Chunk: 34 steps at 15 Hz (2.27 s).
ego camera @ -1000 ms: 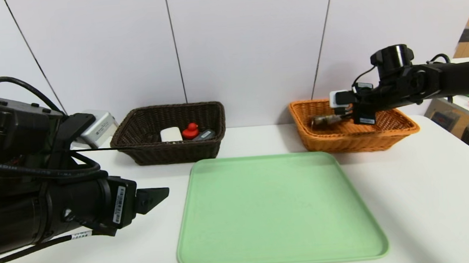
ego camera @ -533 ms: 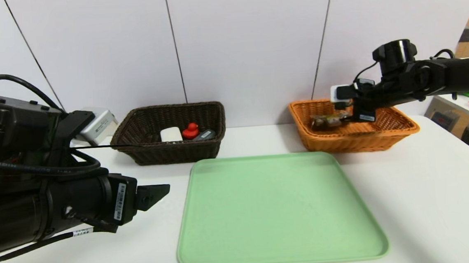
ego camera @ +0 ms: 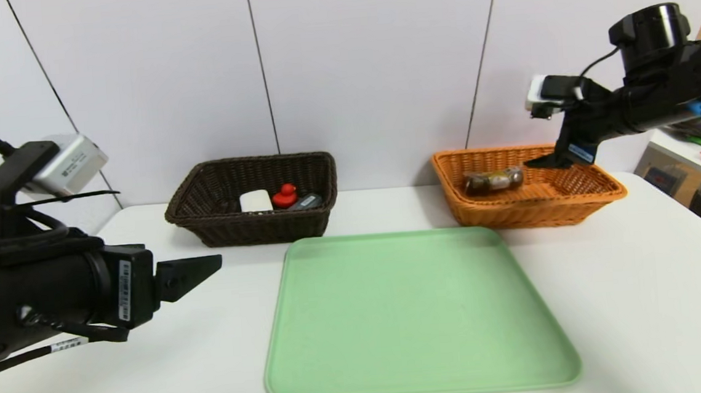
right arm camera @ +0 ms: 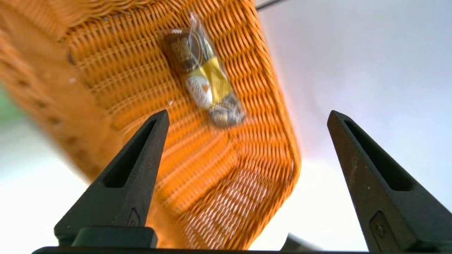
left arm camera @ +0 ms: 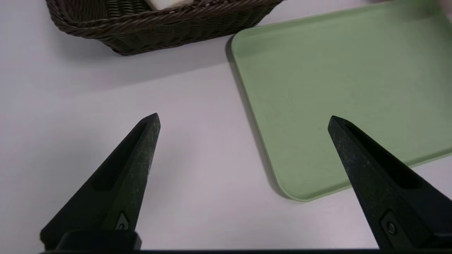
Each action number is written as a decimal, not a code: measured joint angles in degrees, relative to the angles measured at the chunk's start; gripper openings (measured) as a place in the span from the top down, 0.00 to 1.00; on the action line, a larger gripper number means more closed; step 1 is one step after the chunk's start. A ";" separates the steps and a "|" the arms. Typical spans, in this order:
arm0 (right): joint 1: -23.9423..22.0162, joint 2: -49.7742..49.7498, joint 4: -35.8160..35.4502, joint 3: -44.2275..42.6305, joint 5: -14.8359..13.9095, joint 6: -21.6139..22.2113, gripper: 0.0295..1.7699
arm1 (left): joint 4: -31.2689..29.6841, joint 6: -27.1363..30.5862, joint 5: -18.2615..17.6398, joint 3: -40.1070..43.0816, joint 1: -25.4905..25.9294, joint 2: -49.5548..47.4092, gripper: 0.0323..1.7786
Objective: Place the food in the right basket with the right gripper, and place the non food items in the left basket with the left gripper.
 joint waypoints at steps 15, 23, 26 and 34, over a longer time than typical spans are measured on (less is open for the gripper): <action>-15.90 -45.75 -0.09 36.75 -9.13 38.29 0.05 | 0.20 5.79 -0.09 12.54 17.42 -22.85 0.05; -18.10 -64.17 0.66 49.30 -9.33 48.21 0.04 | 0.82 10.45 -0.37 23.58 24.44 -38.06 0.05; -18.08 -69.18 0.83 51.74 -9.12 51.63 0.04 | 1.57 10.56 -0.44 25.78 27.40 -42.30 0.05; -16.70 -81.86 3.96 57.78 -9.16 52.30 0.04 | 1.21 11.08 -0.50 31.87 28.87 -51.87 0.05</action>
